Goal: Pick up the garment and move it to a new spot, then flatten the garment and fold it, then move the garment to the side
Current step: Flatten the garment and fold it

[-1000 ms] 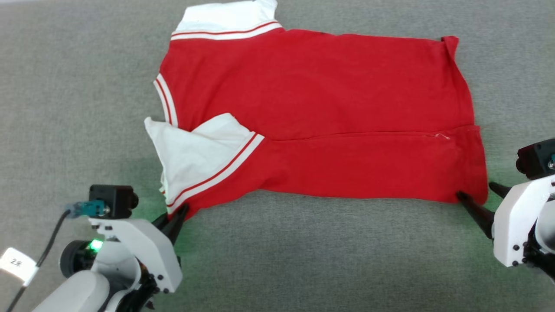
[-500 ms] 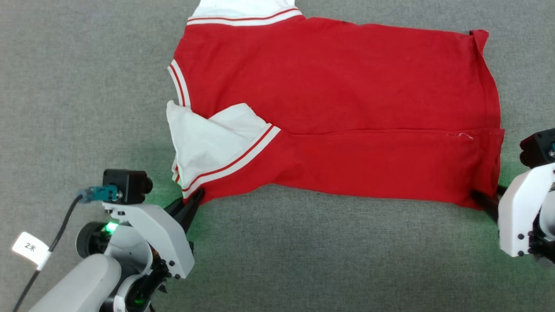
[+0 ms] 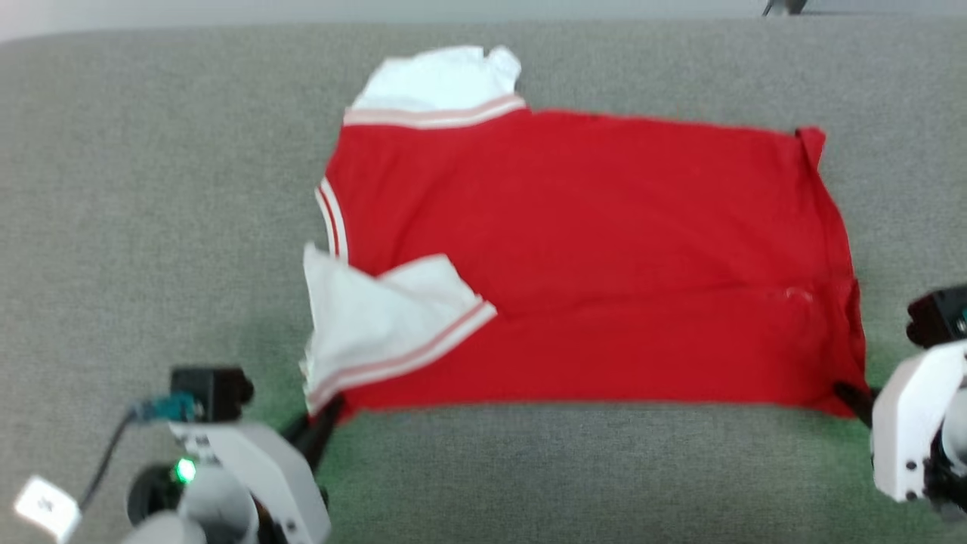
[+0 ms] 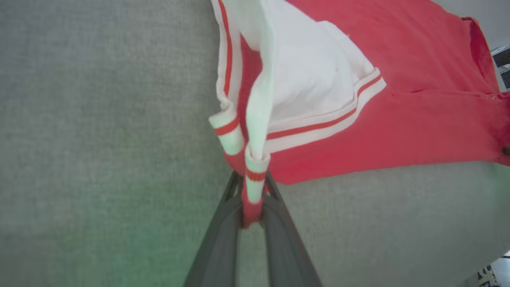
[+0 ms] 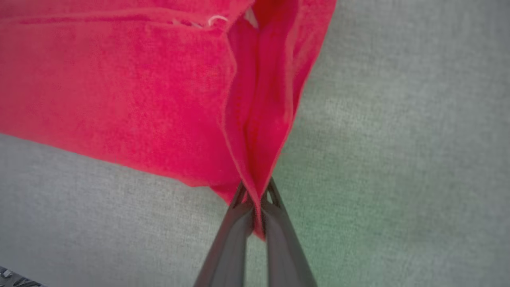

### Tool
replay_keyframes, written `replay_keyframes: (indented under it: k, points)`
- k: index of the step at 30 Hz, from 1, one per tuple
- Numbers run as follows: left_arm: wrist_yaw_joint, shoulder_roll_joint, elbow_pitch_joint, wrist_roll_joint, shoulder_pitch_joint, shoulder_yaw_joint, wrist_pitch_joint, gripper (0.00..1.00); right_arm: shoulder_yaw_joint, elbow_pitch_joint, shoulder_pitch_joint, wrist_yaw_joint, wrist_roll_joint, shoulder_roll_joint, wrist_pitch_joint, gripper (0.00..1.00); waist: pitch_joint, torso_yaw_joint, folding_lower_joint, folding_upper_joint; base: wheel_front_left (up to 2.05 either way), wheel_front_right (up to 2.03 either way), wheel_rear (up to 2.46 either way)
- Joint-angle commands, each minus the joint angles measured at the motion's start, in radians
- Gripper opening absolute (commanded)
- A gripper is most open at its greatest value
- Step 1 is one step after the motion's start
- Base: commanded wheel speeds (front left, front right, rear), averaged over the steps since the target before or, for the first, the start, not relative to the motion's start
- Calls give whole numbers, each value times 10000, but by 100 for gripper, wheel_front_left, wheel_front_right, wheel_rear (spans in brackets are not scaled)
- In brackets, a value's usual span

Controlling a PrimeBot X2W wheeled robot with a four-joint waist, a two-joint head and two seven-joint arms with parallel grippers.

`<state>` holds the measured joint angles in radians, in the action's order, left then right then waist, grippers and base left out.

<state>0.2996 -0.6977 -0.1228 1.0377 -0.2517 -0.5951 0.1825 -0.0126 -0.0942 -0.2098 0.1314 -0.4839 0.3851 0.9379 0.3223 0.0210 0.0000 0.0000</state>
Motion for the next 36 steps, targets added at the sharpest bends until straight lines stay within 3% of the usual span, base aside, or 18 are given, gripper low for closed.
replay_keyframes:
  k: [1, 13, 14, 15, 16, 23, 26, 31, 32, 35, 36]
  points:
    - [120, -36, -232, 58, 380, -43, -50, 0, 151, -42, 326, -15, -32, 17, 26, 0, -252, -1, 0, 0, 0, 0, 0]
    - [697, -49, -1415, 123, 1740, -246, -420, 0, 667, -892, 1994, -13, -150, -64, 6, 0, -611, 129, 0, 0, 0, 0, 0]
    - [723, -70, -1448, 108, 1740, -248, -412, 0, 674, -947, 1983, -13, -97, -87, -134, 30, -665, 118, 0, 0, 0, 0, 0]
    - [744, -141, -1478, 25, 1724, -239, -416, 34, 719, -981, 1959, -13, -55, -140, -285, 76, -708, 110, 0, 0, 0, 0, 0]
    - [782, -204, -1505, -44, 1699, -199, -450, 98, 672, -1041, 1938, -13, -11, -155, -407, 100, -753, 97, 0, 0, 0, 0, 0]
    - [1355, -899, -1946, -373, 1241, 807, -866, 100, 966, -1956, 1697, -13, 72, -323, -1566, 100, -901, -1, 0, 0, 0, 0, 0]
    - [1280, -1024, -1862, -437, 741, 1193, -994, 100, 937, -2210, 1480, -13, 164, -506, -1980, 100, -836, -130, 0, 0, 0, 0, 0]
    - [424, -1030, -992, -195, -952, 1476, -571, 100, 211, -2140, 999, -13, 230, -859, -2366, 100, -493, -570, 0, 0, 0, 0, 0]
    - [194, -1573, -710, -890, -1429, 1319, -488, 100, 22, -2095, 859, -13, 232, -912, -2416, 100, -370, -718, 0, 0, 0, 0, 0]
    - [-267, -985, 85, -518, -2775, 1596, -467, 100, -355, -1877, 485, -13, 282, -1106, -2707, 100, -23, -1140, 0, 0, 0, 0, 0]
    - [-409, -1306, 425, -787, -3171, 1617, -343, 100, -488, -1794, 392, -15, 278, -1143, -2775, 100, 124, -1314, 0, 0, 0, 0, 0]
